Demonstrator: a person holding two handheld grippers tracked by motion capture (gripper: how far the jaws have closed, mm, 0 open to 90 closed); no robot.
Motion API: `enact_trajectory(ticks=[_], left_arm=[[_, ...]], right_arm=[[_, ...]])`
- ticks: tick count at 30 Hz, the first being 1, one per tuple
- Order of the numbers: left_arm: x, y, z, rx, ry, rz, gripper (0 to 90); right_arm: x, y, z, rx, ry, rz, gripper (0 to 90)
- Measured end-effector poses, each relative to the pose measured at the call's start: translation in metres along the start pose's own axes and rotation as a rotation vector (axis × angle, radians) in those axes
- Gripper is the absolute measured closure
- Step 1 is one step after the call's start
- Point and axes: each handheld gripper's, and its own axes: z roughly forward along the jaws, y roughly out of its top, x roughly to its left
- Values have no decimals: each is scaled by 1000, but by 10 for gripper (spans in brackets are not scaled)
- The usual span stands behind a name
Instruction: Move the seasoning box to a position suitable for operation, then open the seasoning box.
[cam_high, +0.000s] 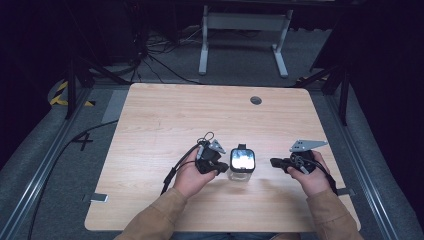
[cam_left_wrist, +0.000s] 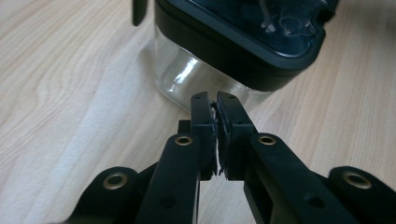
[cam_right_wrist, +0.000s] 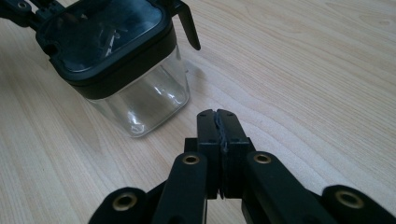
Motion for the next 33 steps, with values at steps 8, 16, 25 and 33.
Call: enact_trajectory(ticks=[8,16,25,33], left_arm=[[-2,1,-2,10,5,20,838],[5,-4,-36,-32,34,-26,794],[16,-12,-62,-20,45,-68,732],[23,-20,-75,0,75,-87,709]], right_arm=[[-2,0,-2,-3,-3,-5,899],[-2,5,-7,-27,29,-5,900],[1,32,-18,-79,83,-67,900],[8,71,-5,-80,122,-150,900]])
